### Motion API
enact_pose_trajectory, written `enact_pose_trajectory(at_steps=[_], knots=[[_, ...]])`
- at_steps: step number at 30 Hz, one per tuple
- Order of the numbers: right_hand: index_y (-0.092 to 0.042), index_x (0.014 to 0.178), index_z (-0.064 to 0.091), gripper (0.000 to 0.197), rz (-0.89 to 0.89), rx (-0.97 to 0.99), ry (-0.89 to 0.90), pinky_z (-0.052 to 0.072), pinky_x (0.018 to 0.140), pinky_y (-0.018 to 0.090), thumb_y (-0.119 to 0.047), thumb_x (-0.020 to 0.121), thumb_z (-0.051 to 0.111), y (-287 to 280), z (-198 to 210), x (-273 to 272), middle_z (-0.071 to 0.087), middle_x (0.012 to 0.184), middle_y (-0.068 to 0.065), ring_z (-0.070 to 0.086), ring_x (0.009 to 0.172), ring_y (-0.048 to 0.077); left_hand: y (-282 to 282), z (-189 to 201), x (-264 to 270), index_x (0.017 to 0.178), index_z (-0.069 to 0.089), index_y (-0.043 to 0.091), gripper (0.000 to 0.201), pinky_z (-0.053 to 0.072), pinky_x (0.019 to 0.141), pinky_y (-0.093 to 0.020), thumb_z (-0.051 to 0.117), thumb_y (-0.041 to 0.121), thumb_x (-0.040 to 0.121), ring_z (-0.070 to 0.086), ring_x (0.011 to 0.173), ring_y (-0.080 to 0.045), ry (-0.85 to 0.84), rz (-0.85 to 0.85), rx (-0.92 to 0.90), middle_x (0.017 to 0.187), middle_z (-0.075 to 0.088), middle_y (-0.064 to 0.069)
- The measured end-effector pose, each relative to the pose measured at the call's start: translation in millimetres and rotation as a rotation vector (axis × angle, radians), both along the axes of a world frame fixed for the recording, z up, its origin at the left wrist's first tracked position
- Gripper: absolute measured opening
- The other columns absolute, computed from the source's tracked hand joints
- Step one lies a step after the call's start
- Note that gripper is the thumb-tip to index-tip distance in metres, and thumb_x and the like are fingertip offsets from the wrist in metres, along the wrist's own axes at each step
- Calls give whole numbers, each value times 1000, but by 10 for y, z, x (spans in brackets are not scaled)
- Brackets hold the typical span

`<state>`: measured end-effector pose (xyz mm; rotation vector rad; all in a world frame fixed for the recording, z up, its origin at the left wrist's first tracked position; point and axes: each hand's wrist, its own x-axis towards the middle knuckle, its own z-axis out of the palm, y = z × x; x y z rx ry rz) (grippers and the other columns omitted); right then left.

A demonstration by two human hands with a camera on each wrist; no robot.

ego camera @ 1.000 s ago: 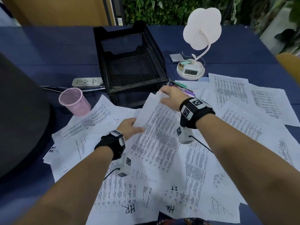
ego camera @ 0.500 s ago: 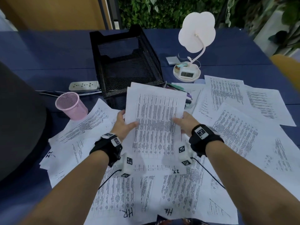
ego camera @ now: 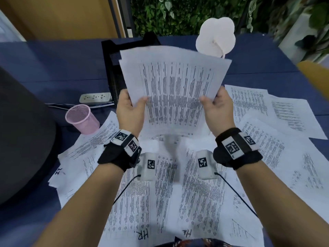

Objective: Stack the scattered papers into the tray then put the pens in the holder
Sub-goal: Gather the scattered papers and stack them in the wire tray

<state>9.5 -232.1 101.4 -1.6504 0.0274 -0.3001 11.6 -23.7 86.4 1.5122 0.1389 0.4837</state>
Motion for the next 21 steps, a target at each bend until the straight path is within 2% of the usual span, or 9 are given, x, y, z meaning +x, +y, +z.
enact_pose_trajectory(at_steps=[1,4,7,9,10,12,15,19,21], knots=[[-13,119,49,32,-1,7,-13,49,86,12,3,91,53,17,15,-14,62,107,-11,61,94,-11,-9,40,-6,107,49,13,28,50,95,-28,62,-2,87,62,100,-10,-33,-24,-5,108,63,-2],[-16,126,37,43,32,-20,28,50,90,16,5,91,50,28,-74,-56,58,113,-9,59,97,-12,8,-13,-61,113,42,20,33,46,85,-11,58,1,90,58,93,14,34,-120,106,107,59,13],[-15,132,33,45,63,-58,146,45,103,32,1,93,50,4,-247,-85,56,118,-4,58,105,0,54,-234,-127,113,44,26,29,48,83,-19,57,9,92,58,87,11,198,-198,176,102,59,15],[-13,134,34,45,53,-75,185,42,105,35,-3,93,51,2,-335,-94,56,122,-2,56,110,8,60,-322,-144,122,50,12,29,50,90,-23,56,12,93,59,91,5,280,-200,138,105,62,10],[-12,134,36,44,35,-77,189,43,104,32,-4,94,51,9,-358,-93,56,124,-1,55,111,7,49,-318,-145,124,52,7,31,50,94,-27,57,11,93,61,95,-2,292,-177,115,107,64,6],[-13,131,40,41,-5,-65,173,45,96,23,-4,93,51,29,-366,-79,58,121,-2,57,106,1,44,-284,-128,118,56,7,27,49,95,-31,59,8,91,63,100,-12,256,-133,75,109,66,-1],[-16,127,41,39,9,-42,183,47,92,22,-2,92,51,48,-358,-33,59,118,-2,58,103,2,49,-243,-76,117,54,11,35,51,90,-25,66,5,85,64,101,-11,228,-167,8,111,66,-3],[-14,128,41,37,-1,-28,174,46,79,7,1,94,47,25,-301,-1,59,110,-9,56,93,-10,41,-142,17,113,60,10,35,53,86,-25,72,10,81,66,98,-10,239,-204,62,106,69,-1],[-14,124,43,34,-20,5,161,47,81,7,0,94,48,-6,-283,6,59,111,-9,57,95,-7,40,-88,48,110,61,14,33,54,82,-20,74,11,80,67,94,-7,247,-253,70,102,69,3]])
